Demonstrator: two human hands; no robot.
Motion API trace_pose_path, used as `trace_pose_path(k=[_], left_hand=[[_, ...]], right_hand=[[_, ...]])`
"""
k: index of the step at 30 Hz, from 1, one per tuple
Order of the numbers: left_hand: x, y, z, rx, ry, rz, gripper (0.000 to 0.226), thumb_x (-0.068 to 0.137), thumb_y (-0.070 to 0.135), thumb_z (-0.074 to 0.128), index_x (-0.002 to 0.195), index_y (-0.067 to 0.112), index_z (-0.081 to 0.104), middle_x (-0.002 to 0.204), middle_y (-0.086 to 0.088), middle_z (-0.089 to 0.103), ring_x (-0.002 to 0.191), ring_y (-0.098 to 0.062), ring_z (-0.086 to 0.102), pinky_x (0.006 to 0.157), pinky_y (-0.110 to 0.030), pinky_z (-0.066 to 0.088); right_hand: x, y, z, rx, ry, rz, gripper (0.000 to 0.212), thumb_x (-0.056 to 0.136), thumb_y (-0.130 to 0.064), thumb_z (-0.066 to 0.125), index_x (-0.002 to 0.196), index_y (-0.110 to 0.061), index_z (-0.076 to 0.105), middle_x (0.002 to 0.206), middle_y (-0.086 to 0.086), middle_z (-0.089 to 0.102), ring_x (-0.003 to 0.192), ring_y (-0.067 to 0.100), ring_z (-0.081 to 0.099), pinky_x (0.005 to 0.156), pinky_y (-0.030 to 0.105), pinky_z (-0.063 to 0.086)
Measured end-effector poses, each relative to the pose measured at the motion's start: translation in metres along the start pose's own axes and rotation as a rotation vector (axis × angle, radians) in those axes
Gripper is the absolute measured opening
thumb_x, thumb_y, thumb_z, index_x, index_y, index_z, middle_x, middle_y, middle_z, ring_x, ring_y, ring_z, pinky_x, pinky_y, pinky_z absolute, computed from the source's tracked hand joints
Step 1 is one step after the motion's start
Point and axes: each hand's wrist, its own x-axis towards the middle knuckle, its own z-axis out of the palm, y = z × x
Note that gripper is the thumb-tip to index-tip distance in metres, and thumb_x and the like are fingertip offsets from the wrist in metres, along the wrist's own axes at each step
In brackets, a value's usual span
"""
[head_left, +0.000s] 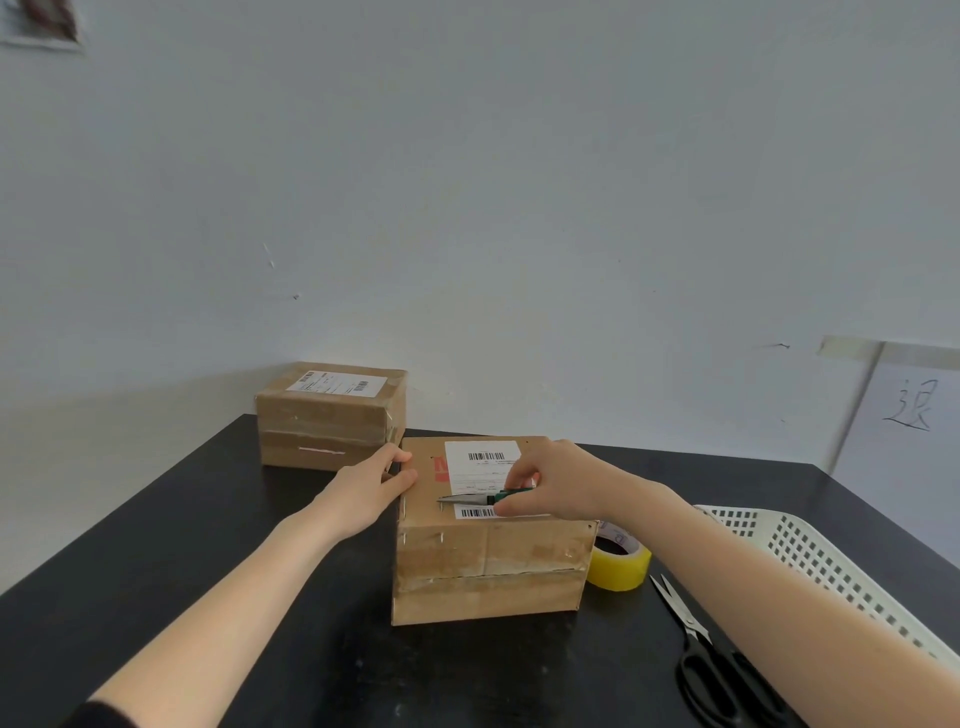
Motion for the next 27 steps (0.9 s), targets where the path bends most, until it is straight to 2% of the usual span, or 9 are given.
trace_pose_path(k=[2,5,13,15,17,21,25,27], left_hand=[[-0.0003,0.0003,0.0008,0.001,0.005,0.001,0.041,0.095,0.048,0.042,0.133,0.032,0.038,0.135,0.000,0.050,0.120,-0.021,0.053,0.101,-0.038,0.043],[0.0003,0.0002,0.0005,-0.001,0.005,-0.003,0.041,0.095,0.048,0.042,0.133,0.032,0.038,0.135,0.000,0.050,0.120,-0.021,0.053,0.100,-0.038,0.043],[0.0011,-0.0001,-0.0001,-0.007,0.002,-0.006,0.041,0.095,0.047,0.043,0.132,0.032,0.038,0.136,-0.002,0.050,0.121,-0.022,0.053,0.101,-0.038,0.042],[0.0004,0.0003,0.0000,-0.021,0.003,-0.004,0.040,0.095,0.046,0.044,0.132,0.032,0.039,0.135,-0.001,0.051,0.120,-0.021,0.053,0.100,-0.038,0.042],[0.0003,0.0007,0.0000,-0.032,0.002,-0.004,0.040,0.095,0.046,0.044,0.133,0.031,0.039,0.135,-0.001,0.050,0.121,-0.021,0.052,0.101,-0.038,0.042],[0.0001,0.0010,0.0000,-0.037,-0.003,-0.007,0.040,0.096,0.045,0.044,0.133,0.031,0.038,0.134,-0.001,0.051,0.120,-0.021,0.052,0.101,-0.038,0.041],[0.0003,0.0010,-0.0002,-0.030,-0.002,-0.005,0.040,0.096,0.045,0.044,0.132,0.031,0.038,0.134,-0.001,0.050,0.120,-0.021,0.053,0.101,-0.038,0.042],[0.0003,0.0003,-0.0003,-0.035,-0.001,-0.002,0.039,0.095,0.045,0.044,0.132,0.031,0.039,0.134,-0.001,0.051,0.120,-0.021,0.053,0.100,-0.038,0.042]], right_hand=[[0.0012,0.0011,0.0009,0.001,-0.002,0.002,0.038,0.089,-0.044,0.064,0.113,-0.015,0.071,0.125,-0.001,0.064,0.065,0.000,0.048,0.056,0.013,0.035],[0.0023,0.0030,0.0029,0.021,0.009,0.007,0.037,0.088,-0.044,0.065,0.111,-0.016,0.072,0.125,-0.002,0.064,0.064,-0.001,0.047,0.055,0.012,0.034],[-0.0008,0.0032,0.0077,0.039,0.052,0.032,0.036,0.089,-0.045,0.063,0.107,-0.015,0.073,0.120,-0.001,0.067,0.087,0.013,0.062,0.063,0.019,0.048],[-0.0004,0.0045,0.0078,0.080,0.070,0.046,0.034,0.089,-0.043,0.063,0.104,-0.015,0.074,0.119,-0.001,0.068,0.090,0.015,0.065,0.074,0.027,0.054],[-0.0006,0.0053,0.0076,0.101,0.073,0.052,0.033,0.089,-0.042,0.064,0.102,-0.015,0.074,0.116,-0.001,0.069,0.090,0.016,0.066,0.077,0.028,0.054],[0.0004,0.0058,0.0082,0.112,0.074,0.057,0.032,0.089,-0.042,0.064,0.102,-0.015,0.074,0.114,-0.003,0.069,0.088,0.017,0.066,0.076,0.028,0.055],[0.0010,0.0075,0.0099,0.122,0.087,0.063,0.033,0.088,-0.043,0.064,0.102,-0.015,0.075,0.109,-0.002,0.070,0.087,0.018,0.066,0.068,0.023,0.049],[0.0021,0.0086,0.0099,0.147,0.105,0.088,0.034,0.089,-0.044,0.063,0.104,-0.016,0.074,0.106,-0.001,0.071,0.088,0.020,0.066,0.069,0.026,0.050]])
